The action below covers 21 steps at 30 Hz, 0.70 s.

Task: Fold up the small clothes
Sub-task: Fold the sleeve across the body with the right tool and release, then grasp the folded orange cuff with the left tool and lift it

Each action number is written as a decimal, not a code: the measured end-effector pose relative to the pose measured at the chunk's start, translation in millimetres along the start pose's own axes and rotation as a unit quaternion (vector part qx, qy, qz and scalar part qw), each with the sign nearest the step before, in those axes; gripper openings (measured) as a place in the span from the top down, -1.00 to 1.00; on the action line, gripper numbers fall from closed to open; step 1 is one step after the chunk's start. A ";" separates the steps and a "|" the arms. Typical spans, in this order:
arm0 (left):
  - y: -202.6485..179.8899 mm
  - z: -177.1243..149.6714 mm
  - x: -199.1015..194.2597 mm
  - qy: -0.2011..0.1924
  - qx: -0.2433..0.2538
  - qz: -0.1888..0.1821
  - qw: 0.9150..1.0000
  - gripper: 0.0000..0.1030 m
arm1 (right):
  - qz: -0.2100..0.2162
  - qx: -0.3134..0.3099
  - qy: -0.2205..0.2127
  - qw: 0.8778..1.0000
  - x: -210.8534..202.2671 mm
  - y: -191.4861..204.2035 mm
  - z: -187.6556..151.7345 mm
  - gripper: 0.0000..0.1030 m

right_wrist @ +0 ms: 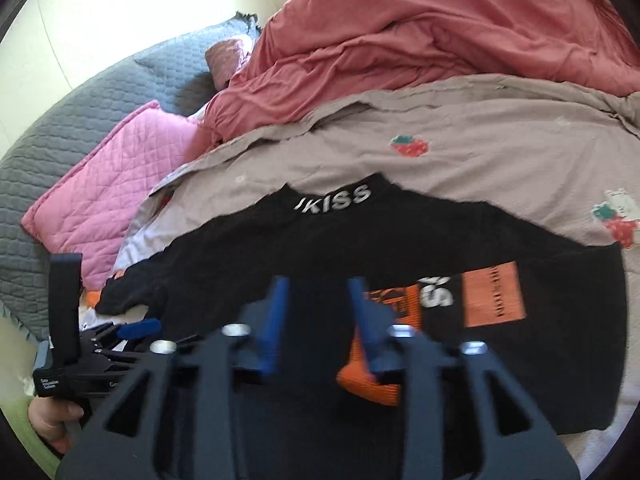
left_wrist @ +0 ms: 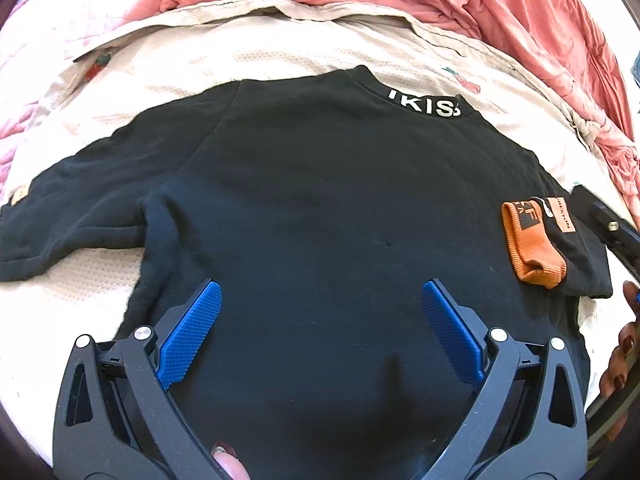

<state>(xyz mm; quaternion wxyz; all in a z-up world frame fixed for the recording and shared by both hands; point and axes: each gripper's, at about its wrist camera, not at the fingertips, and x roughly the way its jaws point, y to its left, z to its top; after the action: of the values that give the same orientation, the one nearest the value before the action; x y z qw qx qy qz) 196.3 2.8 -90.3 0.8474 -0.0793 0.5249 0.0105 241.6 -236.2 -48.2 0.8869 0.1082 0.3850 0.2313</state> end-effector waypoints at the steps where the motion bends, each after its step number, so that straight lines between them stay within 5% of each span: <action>1: -2.3 0.2 0.2 0.002 0.001 -0.004 1.000 -0.82 | -0.006 0.002 -0.006 1.000 -4.7 -4.8 2.5 0.22; 5: -27.9 8.8 -0.6 0.002 0.012 -0.039 0.999 -0.82 | -0.113 0.002 -0.013 0.994 -28.5 -40.4 8.6 -0.07; 9: -72.8 21.9 7.8 0.025 0.017 -0.116 0.993 -0.82 | -0.204 -0.017 0.016 0.979 -35.7 -75.2 -0.1 -0.07; 14: -121.5 28.9 31.6 0.077 0.002 -0.201 0.977 -0.71 | -0.199 0.027 0.012 0.980 -46.7 -106.4 -9.2 -0.22; 21: -142.6 21.1 59.9 0.119 -0.042 -0.165 0.978 -0.28 | -0.199 0.067 -0.019 0.978 -65.4 -124.3 -6.2 -0.27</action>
<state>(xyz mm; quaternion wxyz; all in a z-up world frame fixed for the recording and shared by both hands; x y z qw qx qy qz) 256.4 -138.9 -116.9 0.7648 -0.2012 0.6008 -0.1166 238.8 -376.5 -57.0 0.9132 0.0927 0.3963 0.0222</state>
